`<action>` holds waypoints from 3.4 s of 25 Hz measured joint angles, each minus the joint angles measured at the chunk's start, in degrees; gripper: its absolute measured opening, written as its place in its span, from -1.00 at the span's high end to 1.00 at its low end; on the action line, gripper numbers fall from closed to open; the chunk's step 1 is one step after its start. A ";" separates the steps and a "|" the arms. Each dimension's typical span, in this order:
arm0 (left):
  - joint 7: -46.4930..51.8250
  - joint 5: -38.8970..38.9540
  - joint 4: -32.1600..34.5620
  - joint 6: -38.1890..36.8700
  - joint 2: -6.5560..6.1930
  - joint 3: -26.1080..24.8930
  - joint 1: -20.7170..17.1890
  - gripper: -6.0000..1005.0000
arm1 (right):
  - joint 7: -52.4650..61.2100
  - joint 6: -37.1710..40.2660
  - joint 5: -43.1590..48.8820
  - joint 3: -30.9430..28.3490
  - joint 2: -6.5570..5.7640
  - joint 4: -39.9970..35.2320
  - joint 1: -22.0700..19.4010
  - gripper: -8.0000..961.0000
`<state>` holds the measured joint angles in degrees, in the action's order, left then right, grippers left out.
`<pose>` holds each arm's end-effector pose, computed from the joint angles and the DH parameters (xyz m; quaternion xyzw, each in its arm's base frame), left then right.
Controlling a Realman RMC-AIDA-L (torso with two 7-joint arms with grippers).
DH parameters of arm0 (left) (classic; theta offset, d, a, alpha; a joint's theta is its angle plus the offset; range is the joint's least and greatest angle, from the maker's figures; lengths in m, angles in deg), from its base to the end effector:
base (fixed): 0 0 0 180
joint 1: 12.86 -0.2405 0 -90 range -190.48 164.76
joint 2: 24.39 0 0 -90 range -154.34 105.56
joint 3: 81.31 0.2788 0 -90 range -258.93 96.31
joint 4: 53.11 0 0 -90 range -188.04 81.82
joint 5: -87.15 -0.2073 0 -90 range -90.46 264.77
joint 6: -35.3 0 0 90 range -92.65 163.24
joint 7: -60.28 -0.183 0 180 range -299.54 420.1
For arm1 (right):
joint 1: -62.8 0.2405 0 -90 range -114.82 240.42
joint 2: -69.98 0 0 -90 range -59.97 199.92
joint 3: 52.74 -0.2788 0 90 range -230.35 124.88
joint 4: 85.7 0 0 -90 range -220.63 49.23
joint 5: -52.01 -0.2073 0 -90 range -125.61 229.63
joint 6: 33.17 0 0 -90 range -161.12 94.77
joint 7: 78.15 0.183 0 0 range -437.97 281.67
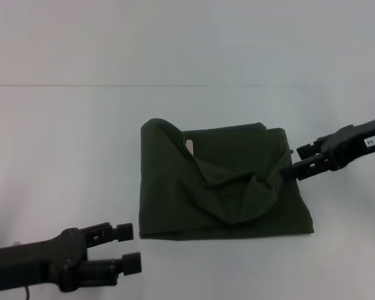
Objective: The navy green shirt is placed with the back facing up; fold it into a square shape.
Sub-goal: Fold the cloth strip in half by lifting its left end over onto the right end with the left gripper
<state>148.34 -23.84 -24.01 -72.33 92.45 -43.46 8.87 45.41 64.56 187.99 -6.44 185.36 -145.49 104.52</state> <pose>-0.2788 0.2622 -0.0346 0.8685 0.3522 0.3485 0.0170 0.2149 0.3976 0.0086 -0.9339 0.3439 0.0254 0.0939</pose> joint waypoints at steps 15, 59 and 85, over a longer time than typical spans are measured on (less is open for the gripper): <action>-11.35 -0.45 2.56 -0.49 0.75 -0.02 -3.13 -0.87 | 10.25 6.14 17.10 5.75 4.02 -2.42 13.03 -0.86; -12.47 -0.16 1.23 1.36 2.47 -0.15 -3.60 -0.87 | 7.31 -4.25 13.08 13.14 4.41 6.57 12.15 -0.69; -13.36 -0.41 1.21 1.63 2.42 -0.14 -3.77 -0.87 | 8.17 -2.13 11.31 4.29 4.22 3.64 6.48 0.96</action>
<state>134.98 -24.25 -22.81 -70.69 94.87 -43.60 5.10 53.59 62.43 199.30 -2.14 189.58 -141.85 111.00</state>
